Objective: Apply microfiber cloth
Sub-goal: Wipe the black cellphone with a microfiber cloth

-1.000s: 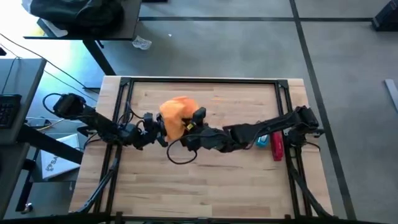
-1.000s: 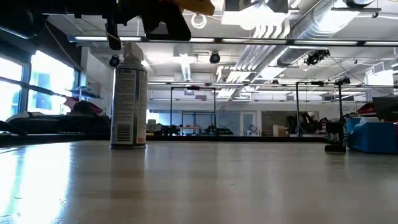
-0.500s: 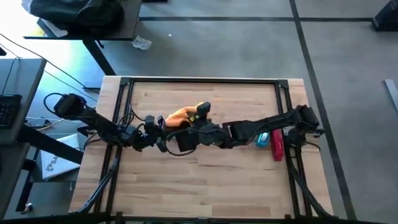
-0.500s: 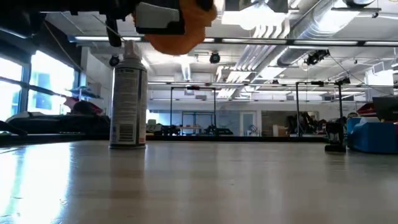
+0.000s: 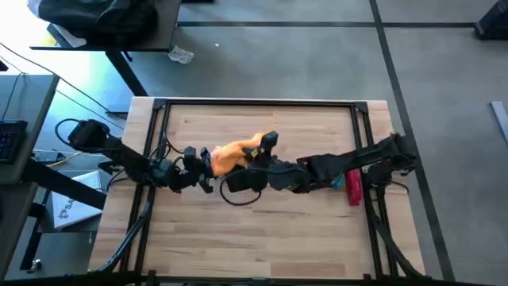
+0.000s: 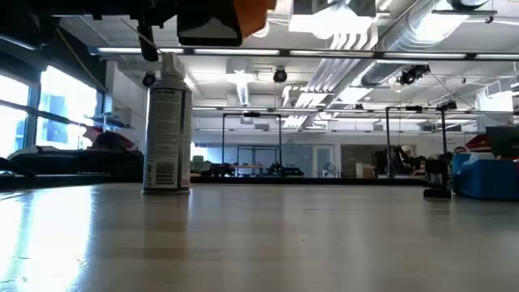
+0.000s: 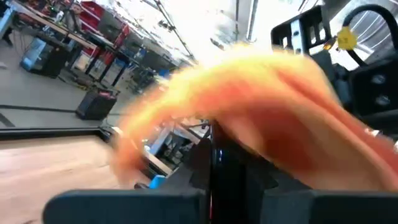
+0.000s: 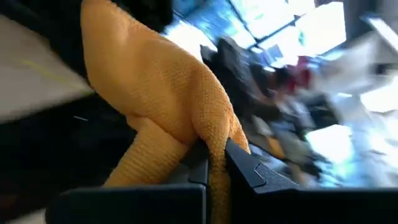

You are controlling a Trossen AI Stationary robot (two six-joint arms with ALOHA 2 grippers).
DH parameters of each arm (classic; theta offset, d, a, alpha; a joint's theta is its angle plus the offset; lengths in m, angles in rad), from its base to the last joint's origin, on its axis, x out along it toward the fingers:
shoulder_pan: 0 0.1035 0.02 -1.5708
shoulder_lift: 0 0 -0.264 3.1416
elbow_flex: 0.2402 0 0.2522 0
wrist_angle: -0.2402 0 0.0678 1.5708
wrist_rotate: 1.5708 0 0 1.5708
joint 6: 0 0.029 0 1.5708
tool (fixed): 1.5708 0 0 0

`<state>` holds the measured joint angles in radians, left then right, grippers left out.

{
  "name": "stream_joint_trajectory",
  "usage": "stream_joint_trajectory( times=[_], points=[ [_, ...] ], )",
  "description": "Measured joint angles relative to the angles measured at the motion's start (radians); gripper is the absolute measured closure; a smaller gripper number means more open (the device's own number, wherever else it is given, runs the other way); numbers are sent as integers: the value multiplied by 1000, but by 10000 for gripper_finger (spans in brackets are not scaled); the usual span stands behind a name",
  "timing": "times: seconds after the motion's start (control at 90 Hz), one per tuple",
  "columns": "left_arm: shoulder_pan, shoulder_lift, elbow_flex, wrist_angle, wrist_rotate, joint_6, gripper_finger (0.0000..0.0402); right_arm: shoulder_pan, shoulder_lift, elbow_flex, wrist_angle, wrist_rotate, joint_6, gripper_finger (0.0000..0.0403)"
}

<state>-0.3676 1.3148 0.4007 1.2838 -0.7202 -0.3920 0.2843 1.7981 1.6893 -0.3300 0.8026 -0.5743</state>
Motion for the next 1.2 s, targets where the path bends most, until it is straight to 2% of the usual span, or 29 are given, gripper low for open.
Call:
stream_joint_trajectory(
  times=[0.178, 0.378, 0.567, 0.633, 0.678, 0.789, 0.844, 0.978, 1.022, 1.067, 1.156, 1.2],
  points=[
    [2, 2, -3, -11, -23, 1, 387, -25, 52, -1, -31, -28, 70, 403],
    [2, 2, -3, -6, -38, 2, 387, -40, 67, 0, -44, -85, 65, 403],
    [2, 2, -2, -2, -40, 1, 387, -41, 58, 0, -35, 7, 29, 403],
    [2, 2, -2, -3, -41, 1, 387, -41, 56, 0, -36, 7, 42, 403],
    [2, 1, -2, -3, -39, 1, 387, -42, 56, 0, -36, -21, 74, 403],
    [0, 1, -2, -6, -30, 1, 387, -45, 54, 0, -48, -167, 125, 403],
    [-1, 1, -2, -6, -25, 1, 387, -45, 54, -1, -62, -194, 123, 403],
    [2, 1, -1, -1, -38, 1, 387, -42, 55, -1, -60, -57, 125, 403],
    [2, 1, -1, -1, -41, 1, 387, -43, 55, -1, -58, -42, 128, 403],
    [2, 1, -1, -3, -42, 1, 387, -45, 55, -1, -59, -75, 129, 403],
    [-1, 1, -1, -6, -33, 1, 387, -48, 55, -2, -71, -261, 128, 403],
    [-1, 1, -1, -4, -26, 1, 387, -48, 56, -2, -71, -309, 126, 403]
  ],
)
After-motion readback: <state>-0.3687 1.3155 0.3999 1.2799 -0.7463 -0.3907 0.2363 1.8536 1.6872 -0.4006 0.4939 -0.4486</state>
